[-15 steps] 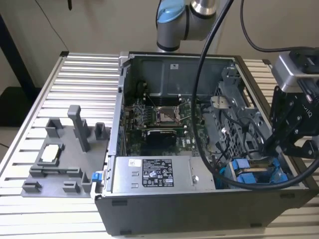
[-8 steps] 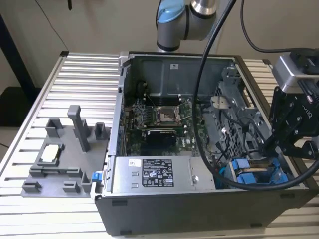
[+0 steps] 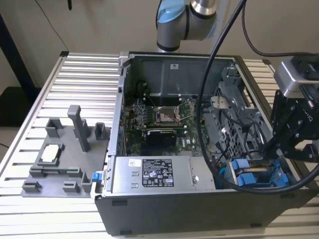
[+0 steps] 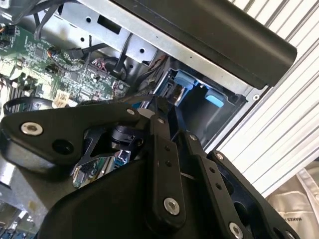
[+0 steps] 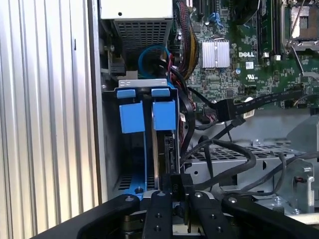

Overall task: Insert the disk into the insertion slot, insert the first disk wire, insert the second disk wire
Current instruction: 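Insert the first disk wire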

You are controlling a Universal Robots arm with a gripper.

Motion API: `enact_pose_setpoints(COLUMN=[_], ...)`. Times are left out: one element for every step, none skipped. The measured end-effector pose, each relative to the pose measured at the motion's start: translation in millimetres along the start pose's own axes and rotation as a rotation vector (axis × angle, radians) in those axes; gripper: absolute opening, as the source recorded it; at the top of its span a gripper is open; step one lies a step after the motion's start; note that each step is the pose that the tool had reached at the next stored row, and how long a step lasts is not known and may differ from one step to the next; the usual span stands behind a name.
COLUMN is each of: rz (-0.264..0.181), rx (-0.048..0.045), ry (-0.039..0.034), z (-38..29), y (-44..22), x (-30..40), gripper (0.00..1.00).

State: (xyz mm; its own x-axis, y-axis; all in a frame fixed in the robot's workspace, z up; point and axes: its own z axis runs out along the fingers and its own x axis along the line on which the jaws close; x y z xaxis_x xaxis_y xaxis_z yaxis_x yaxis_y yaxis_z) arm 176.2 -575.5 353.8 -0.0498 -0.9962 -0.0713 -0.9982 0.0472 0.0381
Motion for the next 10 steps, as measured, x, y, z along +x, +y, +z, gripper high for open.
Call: enact_pose_setpoints(rz=[0.000,0.000,0.001,0.001,0.001,0.001,0.001,0.001,0.001,0.001], rx=[-0.0032,-0.0061,-0.0072,-0.0073,-0.0074,-0.0075,-0.0075,-0.0075,-0.0075,-0.0076], ry=[0.0002,0.0004,0.0004,0.0005,0.0006,0.0006,0.0006,0.0006,0.0005,0.0005], z=[1.0,2.1,3.1,3.7,4.1,4.5,4.7,5.0,5.3,5.5], y=[-0.1,-0.2,-0.2,-0.2,-0.3,-0.4,-0.6,-0.8,-0.9,-1.0], x=[0.1,0.2,0.3,0.3,0.3,0.3,0.2,0.1,0.0,0.0], gripper=[0.19,0.19,0.19,0.19,0.19,0.19,0.19,0.19,0.19,0.19])
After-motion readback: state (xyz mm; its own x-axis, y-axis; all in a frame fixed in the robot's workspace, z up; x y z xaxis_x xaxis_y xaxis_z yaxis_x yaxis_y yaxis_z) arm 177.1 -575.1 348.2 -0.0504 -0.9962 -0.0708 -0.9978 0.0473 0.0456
